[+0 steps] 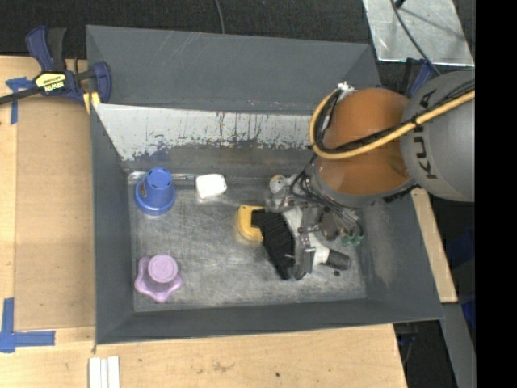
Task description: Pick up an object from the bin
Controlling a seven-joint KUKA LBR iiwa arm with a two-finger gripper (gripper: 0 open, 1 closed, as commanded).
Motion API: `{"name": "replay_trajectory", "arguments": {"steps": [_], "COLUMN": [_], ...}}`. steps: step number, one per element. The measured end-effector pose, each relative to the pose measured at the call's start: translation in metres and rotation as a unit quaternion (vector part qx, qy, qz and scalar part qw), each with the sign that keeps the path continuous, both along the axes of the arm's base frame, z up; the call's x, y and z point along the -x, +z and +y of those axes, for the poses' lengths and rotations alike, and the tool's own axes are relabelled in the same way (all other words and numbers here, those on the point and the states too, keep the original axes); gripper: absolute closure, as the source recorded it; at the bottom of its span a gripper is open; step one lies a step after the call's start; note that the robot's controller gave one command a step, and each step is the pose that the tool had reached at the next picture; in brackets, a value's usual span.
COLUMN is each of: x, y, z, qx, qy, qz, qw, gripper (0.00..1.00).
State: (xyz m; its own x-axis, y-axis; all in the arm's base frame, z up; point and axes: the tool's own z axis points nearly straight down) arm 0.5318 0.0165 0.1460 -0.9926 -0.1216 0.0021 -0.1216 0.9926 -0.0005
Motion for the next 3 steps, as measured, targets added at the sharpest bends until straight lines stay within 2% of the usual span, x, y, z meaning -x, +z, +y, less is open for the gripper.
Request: {"name": "replay_trajectory", "arguments": {"steps": [1, 2, 3], "x": [-0.053, -0.05, -0.046], "y": [-0.054, -0.063, -0.07], "z": [0.012, 0.009, 0.009], "qx": [-0.003, -0.001, -0.001], "qy": [0.054, 0.053, 0.052], "qz": [-0.0174, -0.0182, -0.0122], "qw": [0.9984, 0.9984, 0.9986], "gripper": [1.0, 0.0, 1.0]}}
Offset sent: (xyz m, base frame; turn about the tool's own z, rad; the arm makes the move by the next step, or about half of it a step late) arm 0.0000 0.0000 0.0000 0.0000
